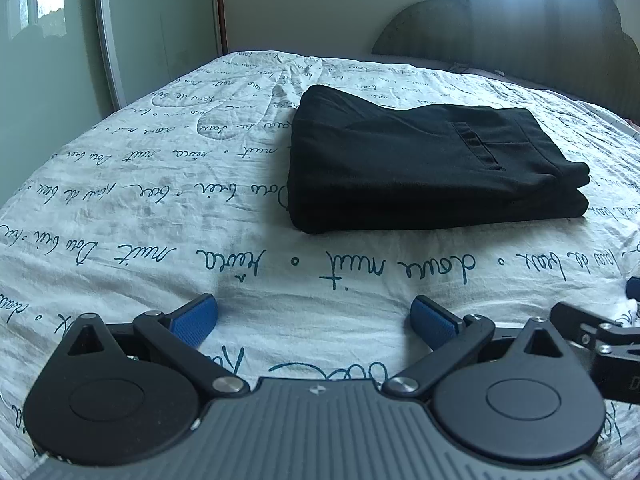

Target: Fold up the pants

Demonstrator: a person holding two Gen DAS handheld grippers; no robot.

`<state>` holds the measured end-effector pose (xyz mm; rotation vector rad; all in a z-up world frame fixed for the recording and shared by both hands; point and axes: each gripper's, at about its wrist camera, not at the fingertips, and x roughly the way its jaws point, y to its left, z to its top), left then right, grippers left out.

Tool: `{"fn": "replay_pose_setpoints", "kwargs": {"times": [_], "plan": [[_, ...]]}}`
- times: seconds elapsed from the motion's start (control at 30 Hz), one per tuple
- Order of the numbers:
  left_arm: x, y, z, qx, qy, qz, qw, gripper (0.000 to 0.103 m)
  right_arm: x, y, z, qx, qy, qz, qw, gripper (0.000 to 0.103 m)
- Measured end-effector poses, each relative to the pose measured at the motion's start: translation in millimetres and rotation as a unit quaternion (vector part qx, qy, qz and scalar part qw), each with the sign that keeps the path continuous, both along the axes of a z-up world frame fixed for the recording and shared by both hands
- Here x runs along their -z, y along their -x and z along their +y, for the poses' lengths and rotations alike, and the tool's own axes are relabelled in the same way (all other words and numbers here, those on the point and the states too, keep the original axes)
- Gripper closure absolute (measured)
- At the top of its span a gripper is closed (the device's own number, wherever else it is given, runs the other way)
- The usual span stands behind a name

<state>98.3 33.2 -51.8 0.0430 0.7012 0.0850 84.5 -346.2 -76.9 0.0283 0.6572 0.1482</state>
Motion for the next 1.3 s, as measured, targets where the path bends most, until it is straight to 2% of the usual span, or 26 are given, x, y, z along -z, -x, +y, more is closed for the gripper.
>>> {"fn": "replay_pose_setpoints", "kwargs": {"times": [0.1, 1.3], "plan": [[-0.2, -0.1, 0.7, 0.000, 0.002, 0.000, 1.0000, 0.000, -1.0, 1.4, -1.5, 0.003, 0.014, -0.002, 1.000, 0.000], [0.9, -0.1, 0.2, -0.009, 0.003, -0.005, 0.9999, 0.000, 2.8, -2.4, -4.7, 0.005, 0.008, 0.010, 1.000, 0.000]]}}
